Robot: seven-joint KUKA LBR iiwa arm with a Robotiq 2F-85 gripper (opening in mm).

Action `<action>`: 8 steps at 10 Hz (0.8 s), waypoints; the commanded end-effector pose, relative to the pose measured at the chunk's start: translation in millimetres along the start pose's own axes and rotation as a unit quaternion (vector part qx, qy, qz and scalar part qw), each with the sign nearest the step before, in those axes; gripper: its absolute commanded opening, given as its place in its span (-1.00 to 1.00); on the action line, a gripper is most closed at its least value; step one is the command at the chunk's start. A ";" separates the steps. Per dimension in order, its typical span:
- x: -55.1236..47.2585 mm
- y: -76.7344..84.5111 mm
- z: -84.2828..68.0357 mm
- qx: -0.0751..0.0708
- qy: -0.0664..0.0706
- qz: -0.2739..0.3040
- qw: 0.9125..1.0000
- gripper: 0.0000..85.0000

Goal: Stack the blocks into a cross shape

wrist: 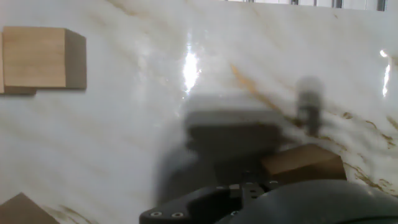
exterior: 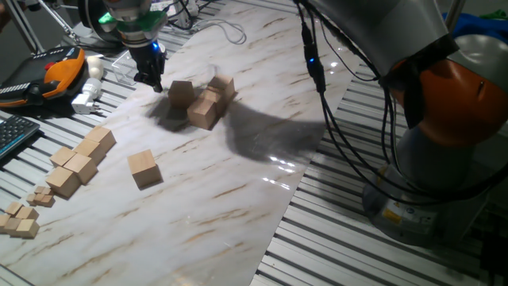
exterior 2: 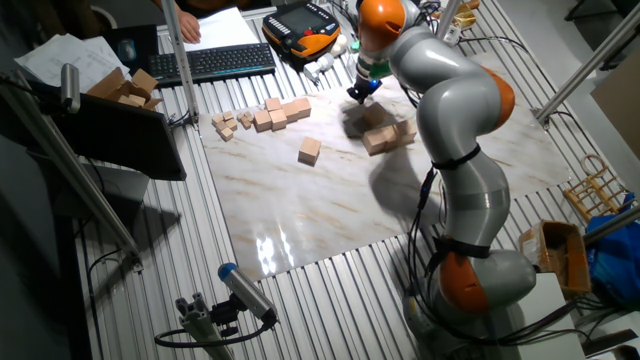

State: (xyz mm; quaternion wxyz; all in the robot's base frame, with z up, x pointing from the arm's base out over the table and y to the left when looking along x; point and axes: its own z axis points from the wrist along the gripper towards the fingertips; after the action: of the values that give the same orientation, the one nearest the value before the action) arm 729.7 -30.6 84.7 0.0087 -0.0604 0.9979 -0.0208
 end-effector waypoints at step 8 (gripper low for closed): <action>13.5 -33.8 26.9 -0.008 0.035 -0.033 0.999 -1.00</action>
State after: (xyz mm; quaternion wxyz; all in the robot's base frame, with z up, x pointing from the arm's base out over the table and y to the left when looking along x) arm 719.4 -66.8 58.0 -0.0274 -0.0918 0.9953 -0.0154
